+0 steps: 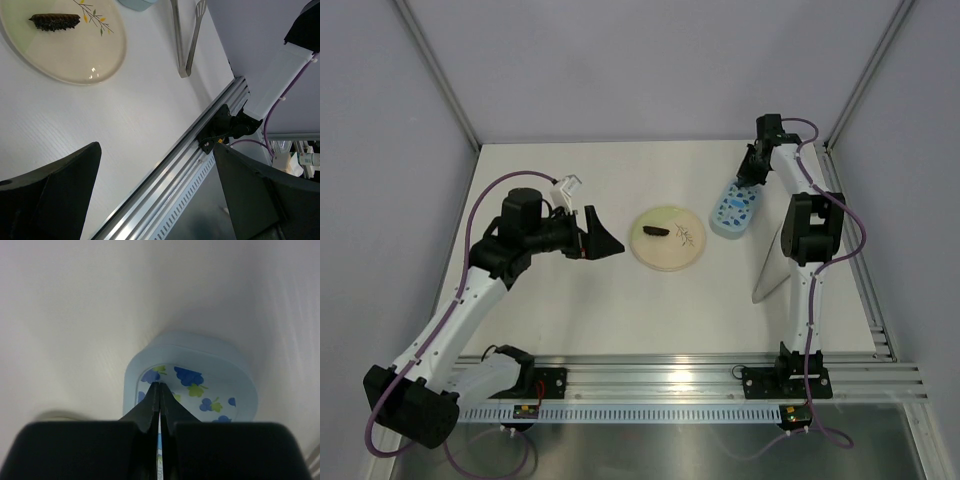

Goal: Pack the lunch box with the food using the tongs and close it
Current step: Close the box lid on the packing box.

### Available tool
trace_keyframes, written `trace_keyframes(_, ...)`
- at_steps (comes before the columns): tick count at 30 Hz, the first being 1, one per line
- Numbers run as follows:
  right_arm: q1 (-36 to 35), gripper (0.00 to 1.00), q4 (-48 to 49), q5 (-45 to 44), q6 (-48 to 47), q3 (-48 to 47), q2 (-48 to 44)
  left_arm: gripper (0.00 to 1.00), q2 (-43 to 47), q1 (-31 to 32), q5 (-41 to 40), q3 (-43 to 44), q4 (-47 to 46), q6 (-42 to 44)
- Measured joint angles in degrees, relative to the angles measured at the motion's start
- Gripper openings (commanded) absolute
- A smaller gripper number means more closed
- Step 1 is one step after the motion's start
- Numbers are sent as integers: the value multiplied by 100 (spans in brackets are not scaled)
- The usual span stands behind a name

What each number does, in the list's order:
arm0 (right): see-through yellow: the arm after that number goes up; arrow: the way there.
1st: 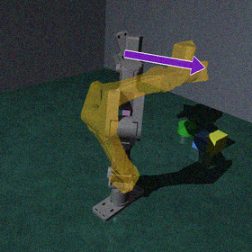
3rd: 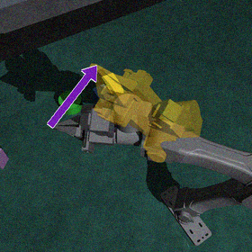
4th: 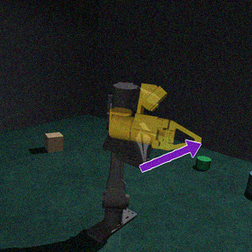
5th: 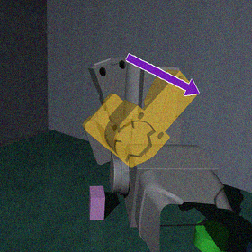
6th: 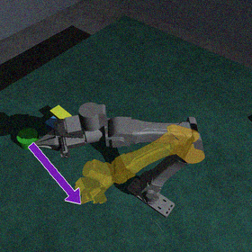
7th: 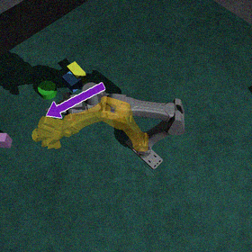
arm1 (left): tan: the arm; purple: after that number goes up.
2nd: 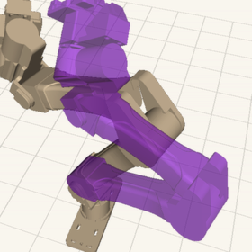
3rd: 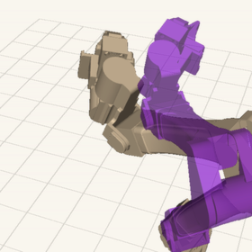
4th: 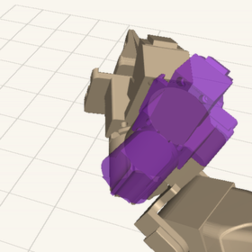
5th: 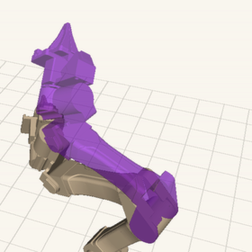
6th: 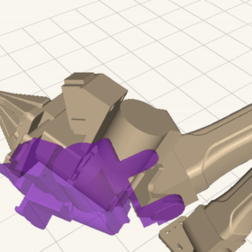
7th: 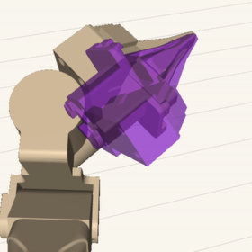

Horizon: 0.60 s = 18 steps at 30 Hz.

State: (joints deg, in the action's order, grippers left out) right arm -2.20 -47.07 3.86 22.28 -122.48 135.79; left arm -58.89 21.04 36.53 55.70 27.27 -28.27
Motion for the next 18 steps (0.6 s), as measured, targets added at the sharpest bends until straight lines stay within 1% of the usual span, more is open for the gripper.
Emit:
trace_keyframes(5, -66, 0, 72, 7, 22, 417, -258, 99, -11, 0, 0, 0, 0, -2)
trace_keyframes(10, -450, 0, 26, -144, -2, 789, -688, 99, -46, 0, 0, 0, -31, -2)
trace_keyframes(14, -815, 0, 249, -162, 0, 1488, -1386, 99, -74, 0, 0, 0, -37, 0)
trace_keyframes(18, -975, 0, 505, -168, 28, 2275, -1965, 99, -116, 0, -2, 0, -37, 2)
